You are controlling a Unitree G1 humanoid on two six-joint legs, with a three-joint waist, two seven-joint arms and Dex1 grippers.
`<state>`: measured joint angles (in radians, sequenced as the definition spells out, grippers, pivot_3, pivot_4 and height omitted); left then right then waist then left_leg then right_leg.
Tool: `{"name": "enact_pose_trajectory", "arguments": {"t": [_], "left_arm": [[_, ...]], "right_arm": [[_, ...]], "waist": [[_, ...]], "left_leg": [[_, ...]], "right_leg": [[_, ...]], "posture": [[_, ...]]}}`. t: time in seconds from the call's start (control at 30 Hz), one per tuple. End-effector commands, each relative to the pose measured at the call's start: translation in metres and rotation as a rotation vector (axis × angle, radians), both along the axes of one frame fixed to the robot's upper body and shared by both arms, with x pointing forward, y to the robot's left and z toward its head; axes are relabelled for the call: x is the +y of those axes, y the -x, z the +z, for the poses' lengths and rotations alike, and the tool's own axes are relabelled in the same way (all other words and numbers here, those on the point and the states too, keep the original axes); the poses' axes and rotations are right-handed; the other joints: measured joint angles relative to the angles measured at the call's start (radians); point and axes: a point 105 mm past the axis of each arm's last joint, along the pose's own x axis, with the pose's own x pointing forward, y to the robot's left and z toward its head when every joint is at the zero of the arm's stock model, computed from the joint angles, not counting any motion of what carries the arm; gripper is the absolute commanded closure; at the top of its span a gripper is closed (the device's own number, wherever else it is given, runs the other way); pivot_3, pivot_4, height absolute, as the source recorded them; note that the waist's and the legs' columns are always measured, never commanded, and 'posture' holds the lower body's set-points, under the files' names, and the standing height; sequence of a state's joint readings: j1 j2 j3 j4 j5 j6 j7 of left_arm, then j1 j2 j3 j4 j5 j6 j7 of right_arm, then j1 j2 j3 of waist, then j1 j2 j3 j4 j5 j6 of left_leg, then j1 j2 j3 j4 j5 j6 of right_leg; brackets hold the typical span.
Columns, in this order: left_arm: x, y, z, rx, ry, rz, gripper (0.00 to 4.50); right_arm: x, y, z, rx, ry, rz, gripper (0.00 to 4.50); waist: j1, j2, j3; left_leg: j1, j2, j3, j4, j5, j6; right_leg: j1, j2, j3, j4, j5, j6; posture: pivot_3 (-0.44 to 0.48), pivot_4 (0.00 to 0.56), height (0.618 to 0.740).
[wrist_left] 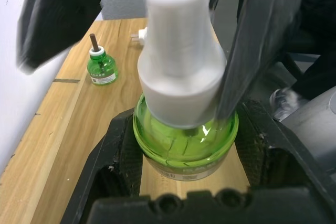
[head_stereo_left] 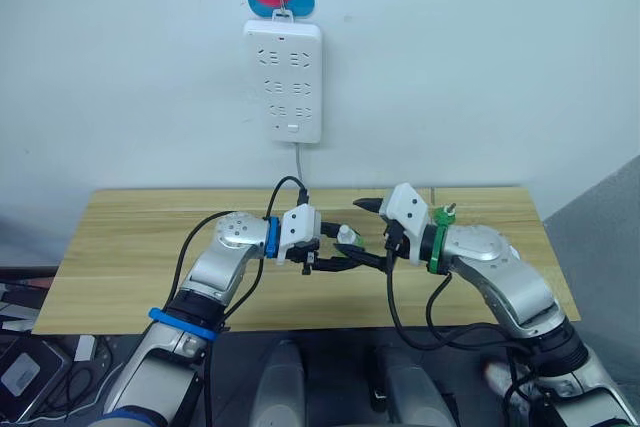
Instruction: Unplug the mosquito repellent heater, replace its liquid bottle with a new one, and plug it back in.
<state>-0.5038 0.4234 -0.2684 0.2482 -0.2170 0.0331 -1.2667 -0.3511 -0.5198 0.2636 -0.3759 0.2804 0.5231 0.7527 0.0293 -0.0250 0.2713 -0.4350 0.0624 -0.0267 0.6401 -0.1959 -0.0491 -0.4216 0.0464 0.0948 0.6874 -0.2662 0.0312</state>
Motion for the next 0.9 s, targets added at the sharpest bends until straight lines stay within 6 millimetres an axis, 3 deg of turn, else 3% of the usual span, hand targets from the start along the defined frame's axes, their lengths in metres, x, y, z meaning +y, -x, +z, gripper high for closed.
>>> {"name": "enact_pose_trajectory", "arguments": {"t": [0.03, 0.2, 0.3, 0.37, 0.73, 0.83, 0.9], "left_arm": [[0.0, 0.004, 0.007, -0.027, 0.015, -0.016, 2.21], [0.001, 0.003, 0.005, -0.025, 0.008, -0.016, 2.21], [-0.001, 0.001, 0.007, -0.029, 0.009, -0.019, 2.21], [-0.002, 0.0, 0.008, -0.032, 0.01, -0.021, 2.21], [-0.002, 0.002, 0.007, -0.033, 0.003, -0.025, 2.21], [-0.002, 0.004, 0.006, -0.031, 0.0, -0.029, 2.21], [-0.003, 0.004, 0.006, -0.029, 0.0, -0.03, 2.21]], "right_arm": [[-0.024, 0.01, 0.024, -0.035, -0.013, -0.005, 0.04], [-0.018, 0.031, 0.024, 0.05, -0.046, 0.09, 0.04], [-0.004, 0.033, 0.028, 0.085, -0.108, 0.112, 0.61], [0.005, 0.032, 0.031, 0.092, -0.126, 0.118, 1.25], [0.031, 0.022, 0.028, 0.081, -0.124, 0.139, 1.25], [0.032, 0.019, 0.028, 0.069, -0.124, 0.14, 1.91], [0.031, 0.018, 0.029, 0.063, -0.122, 0.145, 2.62]], "waist": [[-0.001, 0.0, 0.0], [-0.008, 0.0, 0.0], [-0.01, 0.0, 0.0], [-0.008, 0.0, 0.0], [-0.005, 0.0, 0.0], [-0.005, 0.0, 0.0], [-0.005, 0.0, 0.0]], "left_leg": [[0.0, 0.0, 0.0, 0.0, 0.0, 0.0], [0.001, 0.001, 0.0, 0.001, 0.0, 0.0], [0.002, 0.001, 0.0, 0.001, 0.0, 0.0], [0.002, 0.001, 0.0, 0.002, 0.0, 0.0], [0.001, 0.0, 0.0, 0.002, 0.0, 0.0], [0.001, 0.0, 0.0, 0.003, 0.0, 0.0], [0.001, 0.0, 0.0, 0.003, 0.0, 0.0]], "right_leg": [[0.0, 0.0, 0.0, 0.0, 0.0, 0.0], [0.0, 0.001, 0.001, 0.001, 0.0, 0.001], [0.0, 0.001, 0.001, 0.003, 0.0, 0.0], [0.0, 0.001, 0.001, 0.004, 0.0, 0.0], [0.0, 0.001, 0.001, 0.002, 0.0, 0.001], [0.0, 0.001, 0.001, 0.003, 0.0, 0.001], [0.0, 0.001, 0.001, 0.002, 0.0, 0.001]], "posture": [[0.169, 0.207, 0.74], [0.158, 0.209, 0.74], [0.158, 0.209, 0.74], [0.161, 0.21, 0.74], [0.168, 0.221, 0.74], [0.171, 0.223, 0.74], [0.171, 0.224, 0.74]]}}
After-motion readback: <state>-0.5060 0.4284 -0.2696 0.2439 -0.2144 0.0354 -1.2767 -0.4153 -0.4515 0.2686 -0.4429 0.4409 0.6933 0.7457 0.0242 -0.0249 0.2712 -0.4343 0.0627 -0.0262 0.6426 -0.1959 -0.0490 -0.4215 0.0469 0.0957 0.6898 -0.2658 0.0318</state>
